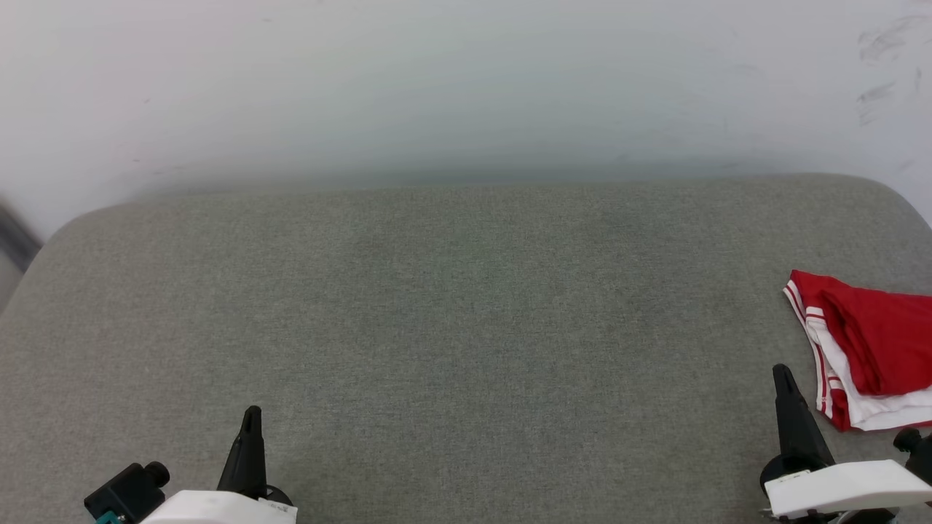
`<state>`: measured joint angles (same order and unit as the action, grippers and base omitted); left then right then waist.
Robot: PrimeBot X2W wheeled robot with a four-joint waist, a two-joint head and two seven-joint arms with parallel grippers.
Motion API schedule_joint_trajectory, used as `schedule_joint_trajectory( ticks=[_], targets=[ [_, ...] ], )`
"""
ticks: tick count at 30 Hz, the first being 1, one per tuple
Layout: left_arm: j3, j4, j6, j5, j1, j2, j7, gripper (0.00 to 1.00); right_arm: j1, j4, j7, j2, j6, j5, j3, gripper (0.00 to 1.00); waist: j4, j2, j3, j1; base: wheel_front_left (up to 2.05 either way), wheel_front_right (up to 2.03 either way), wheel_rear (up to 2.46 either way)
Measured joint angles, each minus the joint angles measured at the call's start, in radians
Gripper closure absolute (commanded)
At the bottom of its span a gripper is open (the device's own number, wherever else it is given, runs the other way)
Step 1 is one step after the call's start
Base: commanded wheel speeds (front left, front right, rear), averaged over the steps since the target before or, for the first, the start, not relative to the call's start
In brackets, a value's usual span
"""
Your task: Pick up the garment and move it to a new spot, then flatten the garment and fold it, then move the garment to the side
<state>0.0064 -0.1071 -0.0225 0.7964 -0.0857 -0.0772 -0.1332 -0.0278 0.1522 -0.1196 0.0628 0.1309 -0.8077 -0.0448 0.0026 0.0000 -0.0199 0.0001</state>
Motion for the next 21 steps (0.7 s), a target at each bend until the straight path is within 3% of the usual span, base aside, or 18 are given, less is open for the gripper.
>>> schedule_joint_trajectory(
  ticks=[21],
  targets=[
    [0.013, -0.04, -0.032, 0.27, 0.056, -0.005, 0.061, 1.0, 0.039, 0.028, 0.065, 0.003, 0.0, -0.26, -0.011, 1.0, -0.001, 0.0001, 0.006, 0.0, 0.0, 0.0, 0.0]
  ],
)
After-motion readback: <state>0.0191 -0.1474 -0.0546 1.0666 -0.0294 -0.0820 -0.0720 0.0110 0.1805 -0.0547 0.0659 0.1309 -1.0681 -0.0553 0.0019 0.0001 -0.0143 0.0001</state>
